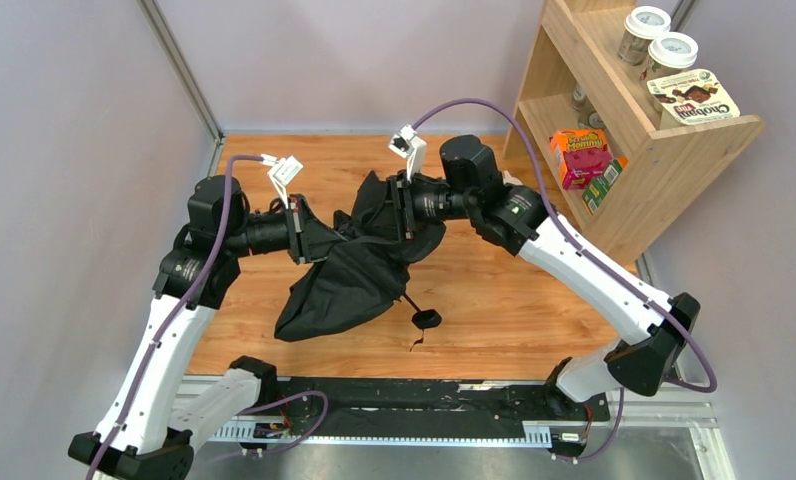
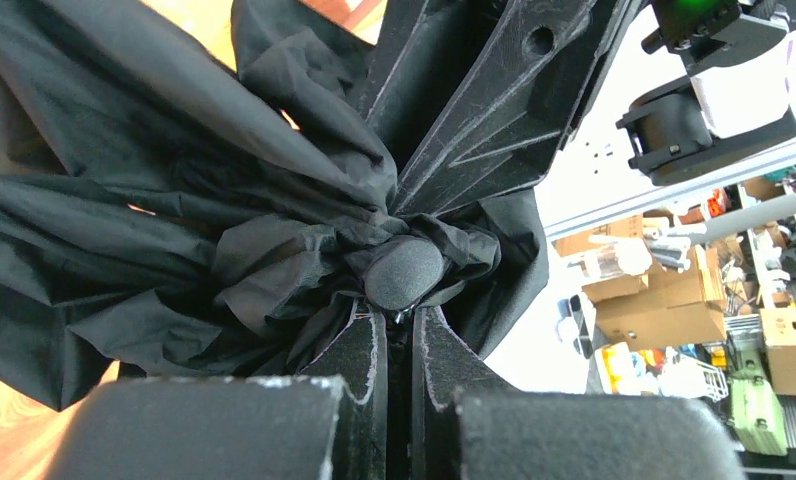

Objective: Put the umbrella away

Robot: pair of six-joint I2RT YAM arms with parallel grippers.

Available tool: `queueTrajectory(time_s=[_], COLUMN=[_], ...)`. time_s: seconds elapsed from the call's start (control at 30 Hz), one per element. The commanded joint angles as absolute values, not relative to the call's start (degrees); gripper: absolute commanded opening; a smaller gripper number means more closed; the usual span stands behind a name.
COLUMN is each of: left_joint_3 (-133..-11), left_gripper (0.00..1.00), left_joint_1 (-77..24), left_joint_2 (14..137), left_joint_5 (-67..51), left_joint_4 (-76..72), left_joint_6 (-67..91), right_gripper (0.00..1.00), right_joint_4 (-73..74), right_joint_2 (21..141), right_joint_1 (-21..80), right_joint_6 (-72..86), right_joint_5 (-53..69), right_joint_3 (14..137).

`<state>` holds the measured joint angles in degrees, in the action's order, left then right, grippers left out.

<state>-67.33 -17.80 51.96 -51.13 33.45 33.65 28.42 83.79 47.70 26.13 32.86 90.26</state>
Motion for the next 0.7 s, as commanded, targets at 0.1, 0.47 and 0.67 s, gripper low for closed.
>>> queueTrajectory(time_s=[0.1,0.47,0.67], left_joint_3=[-68.29,-68.55,-68.73], left_gripper=[0.00,0.00,0.00], left_joint_1=[-19.07,-19.07,-19.07], left_joint_2=[51.50,52.03,52.38], left_joint_5=[-54.75,-55.28,-55.72], left_joint_4=[22.94,26.28,27.68], left_joint_6=[31.82,28.48,27.34], right_gripper=[0.54,1.00,1.00], right_joint_4=[34.88,46.14,46.58], right_joint_2=[78.58,73.83,73.30], right_joint_1=[47.57,41.40,36.83], right_joint_6=[20.31,8.89,9.49], right_joint_5=[35.24,37.27,34.82], right_joint_3=[95.97,101.16,103.62])
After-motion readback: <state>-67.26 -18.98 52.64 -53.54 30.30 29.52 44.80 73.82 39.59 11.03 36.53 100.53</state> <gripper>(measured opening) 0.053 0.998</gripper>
